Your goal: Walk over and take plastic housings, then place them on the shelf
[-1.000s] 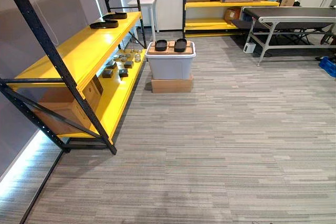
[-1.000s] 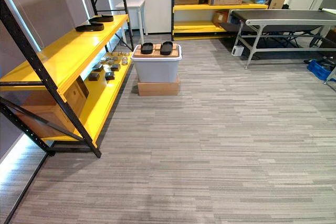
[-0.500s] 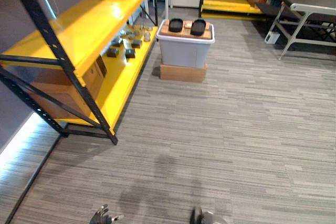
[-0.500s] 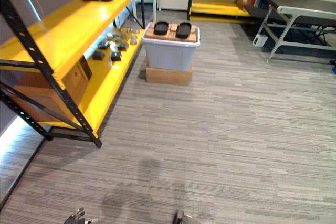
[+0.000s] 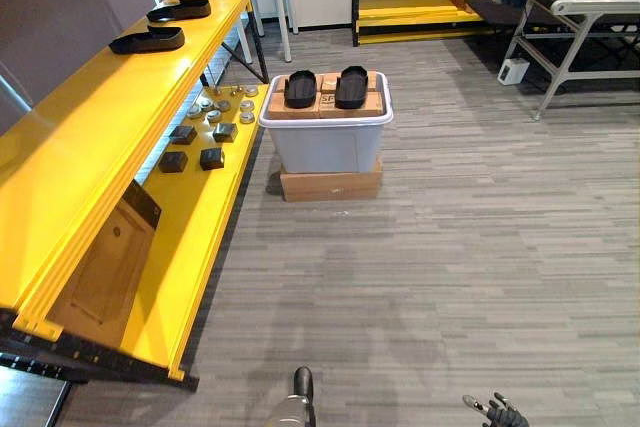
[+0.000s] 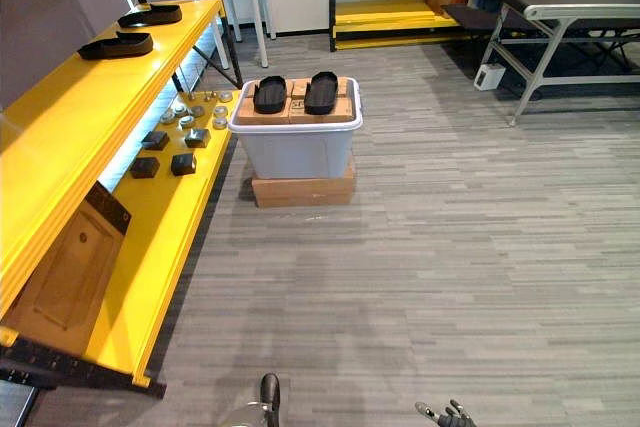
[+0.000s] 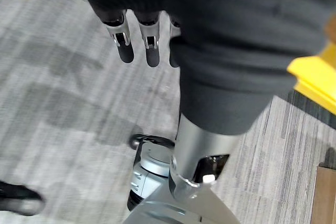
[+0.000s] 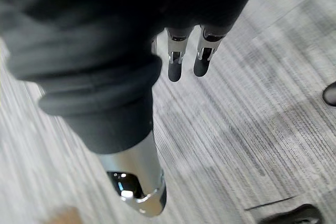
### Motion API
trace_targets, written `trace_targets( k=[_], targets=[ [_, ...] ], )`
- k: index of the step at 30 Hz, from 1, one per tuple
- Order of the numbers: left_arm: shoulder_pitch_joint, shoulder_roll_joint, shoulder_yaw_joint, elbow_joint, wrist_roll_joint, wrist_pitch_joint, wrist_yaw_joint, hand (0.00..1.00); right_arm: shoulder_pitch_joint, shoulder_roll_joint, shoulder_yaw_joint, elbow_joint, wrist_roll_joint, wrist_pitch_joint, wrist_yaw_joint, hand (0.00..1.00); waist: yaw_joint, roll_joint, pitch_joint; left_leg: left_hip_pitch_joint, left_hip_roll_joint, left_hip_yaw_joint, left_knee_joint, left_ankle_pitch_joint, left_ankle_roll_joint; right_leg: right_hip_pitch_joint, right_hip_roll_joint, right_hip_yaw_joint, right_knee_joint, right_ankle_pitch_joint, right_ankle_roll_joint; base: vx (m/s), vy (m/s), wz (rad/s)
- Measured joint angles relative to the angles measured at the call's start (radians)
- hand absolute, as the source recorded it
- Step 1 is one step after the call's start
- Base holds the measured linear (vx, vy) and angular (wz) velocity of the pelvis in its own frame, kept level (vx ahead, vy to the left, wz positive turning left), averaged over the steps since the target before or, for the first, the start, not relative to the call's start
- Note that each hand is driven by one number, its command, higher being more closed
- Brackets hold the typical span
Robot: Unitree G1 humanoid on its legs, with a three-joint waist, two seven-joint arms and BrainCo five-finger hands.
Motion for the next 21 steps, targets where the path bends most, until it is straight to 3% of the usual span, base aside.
trace_targets(
  k=[1, 2, 3, 5, 7, 8, 9, 10, 11, 13, 14, 15, 17, 18, 19, 20, 21],
  targets=[
    [-0.004, -0.004, 0.000, 0.001, 0.000, -0.001, 0.000, 0.00, -0.005, 0.001, 0.003, 0.004, -0.007, 0.000, 0.001, 0.00, -0.005, -0.011, 0.001, 0.007, -0.013, -0.007, 0.005, 0.004, 0.030, -0.030, -0.011, 0.000, 0.077, -0.002, 0.006, 0.93, 0.363, 0.17],
    [-0.003, 0.000, 0.000, 0.018, 0.002, 0.000, -0.001, 0.00, 0.002, 0.008, 0.005, 0.009, -0.030, 0.000, 0.000, 0.00, -0.015, -0.014, -0.003, 0.074, -0.041, -0.006, 0.023, 0.014, 0.098, -0.131, -0.041, 0.006, 0.393, 0.037, 0.077, 0.62, 0.249, 0.05],
    [-0.002, 0.003, 0.000, 0.022, 0.002, 0.001, -0.001, 0.00, 0.006, 0.010, 0.005, 0.009, -0.030, 0.000, 0.000, 0.00, -0.017, -0.021, -0.002, 0.095, -0.048, -0.004, 0.021, 0.004, 0.112, -0.148, -0.048, 0.005, 0.447, 0.056, 0.092, 0.75, 0.283, 0.08],
    [-0.007, 0.028, -0.002, 0.023, 0.005, 0.003, -0.002, 0.00, 0.037, 0.031, 0.005, 0.013, -0.030, 0.000, 0.000, 0.00, -0.027, -0.045, 0.010, 0.255, -0.082, -0.013, -0.005, -0.063, 0.203, -0.261, -0.114, -0.022, 0.829, 0.290, 0.182, 0.70, 0.165, 0.29],
    [-0.014, 0.047, -0.023, 0.019, 0.005, 0.003, 0.000, 0.00, 0.052, 0.039, 0.022, 0.020, -0.038, 0.000, 0.001, 0.00, -0.047, -0.037, 0.008, 0.404, -0.089, -0.046, -0.078, -0.086, 0.227, -0.346, -0.206, -0.186, 0.998, 0.161, 0.089, 0.72, 0.081, 0.47],
    [-0.046, 0.068, -0.036, 0.022, 0.005, 0.003, 0.000, 0.00, 0.057, 0.040, 0.059, 0.019, -0.044, 0.000, 0.010, 0.00, -0.063, -0.014, 0.011, 0.529, -0.057, -0.075, -0.185, -0.087, 0.227, -0.420, -0.199, -0.278, 0.937, 0.069, 0.055, 0.64, 0.001, 0.48],
    [-0.058, 0.078, -0.041, 0.022, 0.005, 0.002, 0.001, 0.00, 0.057, 0.042, 0.061, 0.019, -0.044, 0.000, 0.014, 0.00, -0.068, -0.006, 0.015, 0.568, -0.039, -0.085, -0.217, -0.087, 0.226, -0.451, -0.174, -0.296, 0.873, 0.055, 0.059, 0.76, -0.065, 0.56],
    [-0.089, 0.095, -0.048, 0.022, 0.005, 0.002, 0.002, 0.00, 0.062, 0.042, 0.067, 0.018, -0.044, 0.000, 0.016, 0.00, -0.077, -0.003, 0.017, 0.627, -0.010, -0.101, -0.262, -0.089, 0.224, -0.511, -0.120, -0.302, 0.690, 0.045, 0.068, 0.50, -0.106, 0.45],
    [-0.106, 0.104, -0.054, 0.022, 0.005, 0.001, 0.004, 0.00, 0.066, 0.042, 0.067, 0.015, -0.044, -0.001, 0.016, 0.00, -0.082, -0.006, 0.016, 0.649, -0.002, -0.106, -0.276, -0.093, 0.215, -0.537, -0.099, -0.304, 0.577, 0.051, 0.077, 0.64, -0.181, 0.66],
    [-0.146, 0.119, -0.058, 0.022, 0.006, -0.002, 0.014, 0.00, 0.095, 0.041, 0.065, 0.010, -0.043, -0.001, 0.014, 0.00, -0.112, -0.048, 0.002, 0.740, 0.003, -0.129, -0.330, -0.129, 0.175, -0.592, -0.072, -0.306, 0.131, 0.194, 0.106, 0.68, -0.284, 0.72],
    [-0.147, 0.123, -0.056, 0.022, 0.008, -0.003, 0.019, 0.00, 0.106, 0.043, 0.065, 0.009, -0.043, -0.001, 0.014, 0.00, -0.118, -0.066, -0.006, 0.763, -0.007, -0.134, -0.335, -0.145, 0.162, -0.613, -0.078, -0.285, 0.078, 0.216, 0.113, 0.74, -0.365, 0.69],
    [-0.150, 0.101, -0.057, 0.027, 0.018, -0.003, 0.026, 0.00, 0.123, 0.040, 0.050, 0.012, -0.043, 0.000, 0.014, 0.00, -0.136, -0.063, -0.014, 0.801, 0.006, -0.164, -0.325, -0.172, 0.147, -0.636, -0.071, -0.232, 0.172, 0.340, 0.076, 0.77, -0.373, 0.43],
    [-0.145, 0.066, -0.055, 0.030, 0.029, -0.003, 0.024, 0.00, 0.126, 0.053, 0.008, 0.014, -0.043, -0.001, 0.014, 0.00, -0.129, -0.030, -0.026, 0.760, 0.044, -0.179, -0.178, -0.153, 0.104, -0.649, -0.021, -0.207, 0.273, 0.291, -0.005, 0.76, -0.352, 0.05],
    [-0.135, 0.039, -0.023, 0.034, 0.041, -0.003, 0.024, 0.00, 0.130, 0.065, -0.025, 0.013, -0.043, 0.000, 0.016, 0.00, -0.125, 0.001, -0.025, 0.704, 0.084, -0.183, 0.008, -0.125, 0.016, -0.597, 0.027, -0.226, 0.263, 0.254, -0.033, 0.84, -0.352, -0.09],
    [-0.121, 0.017, 0.014, 0.031, 0.041, -0.003, 0.024, 0.00, 0.143, 0.074, -0.024, 0.007, -0.043, 0.001, 0.016, 0.00, -0.129, 0.019, -0.020, 0.630, 0.115, -0.205, 0.220, -0.019, -0.158, -0.523, 0.065, -0.246, 0.240, 0.213, -0.043, 0.81, -0.322, 0.03],
    [-0.115, 0.009, 0.026, 0.030, 0.041, -0.003, 0.024, 0.00, 0.147, 0.077, -0.023, 0.002, -0.043, 0.001, 0.016, 0.00, -0.129, 0.022, -0.019, 0.589, 0.126, -0.213, 0.331, 0.030, -0.232, -0.484, 0.080, -0.250, 0.226, 0.192, -0.047, 0.76, -0.259, 0.24],
    [-0.100, 0.000, 0.028, 0.029, 0.041, -0.002, 0.023, 0.00, 0.158, 0.080, -0.023, 0.002, -0.043, 0.003, 0.014, 0.00, -0.127, 0.021, -0.014, 0.488, 0.153, -0.191, 0.563, 0.041, -0.239, -0.396, 0.103, -0.259, 0.189, 0.164, -0.048, 0.58, -0.151, 0.25]
  ],
)
